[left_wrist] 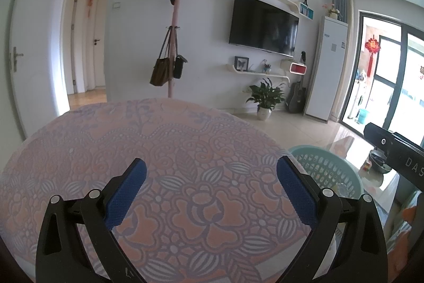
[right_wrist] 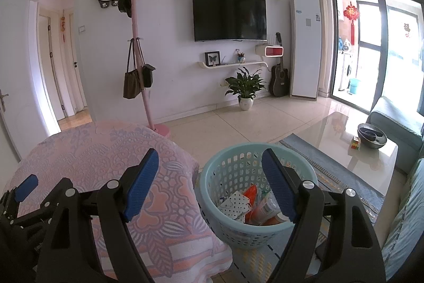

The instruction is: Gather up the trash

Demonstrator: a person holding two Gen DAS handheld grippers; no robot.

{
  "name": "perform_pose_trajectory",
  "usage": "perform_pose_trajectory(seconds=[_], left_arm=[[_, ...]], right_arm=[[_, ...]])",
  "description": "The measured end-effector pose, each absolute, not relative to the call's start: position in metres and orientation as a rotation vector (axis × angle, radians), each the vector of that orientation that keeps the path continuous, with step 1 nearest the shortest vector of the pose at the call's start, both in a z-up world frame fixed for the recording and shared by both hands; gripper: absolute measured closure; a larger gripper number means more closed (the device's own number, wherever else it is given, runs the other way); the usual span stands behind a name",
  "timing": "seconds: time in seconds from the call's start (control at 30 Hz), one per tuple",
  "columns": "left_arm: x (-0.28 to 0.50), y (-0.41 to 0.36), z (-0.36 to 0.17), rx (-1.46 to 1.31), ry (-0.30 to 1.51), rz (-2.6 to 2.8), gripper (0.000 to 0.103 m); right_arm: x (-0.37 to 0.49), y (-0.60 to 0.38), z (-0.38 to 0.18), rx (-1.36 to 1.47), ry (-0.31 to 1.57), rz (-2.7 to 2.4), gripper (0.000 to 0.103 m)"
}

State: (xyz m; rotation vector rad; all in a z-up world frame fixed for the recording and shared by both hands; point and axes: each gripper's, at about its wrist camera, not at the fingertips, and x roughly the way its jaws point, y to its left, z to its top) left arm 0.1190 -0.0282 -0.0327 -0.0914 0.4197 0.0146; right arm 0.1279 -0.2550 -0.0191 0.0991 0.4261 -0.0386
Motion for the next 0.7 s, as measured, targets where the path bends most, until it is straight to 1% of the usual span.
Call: perform_pose_trajectory(seconds=[0.7], left_arm=[[0.1148, -0.0328, -0.0358, -0.1, 0.425, 0.044, 0.008]], right_arm=[[0.1299, -0.2572, -0.0253, 0.095, 0.44, -0.036, 0.027]])
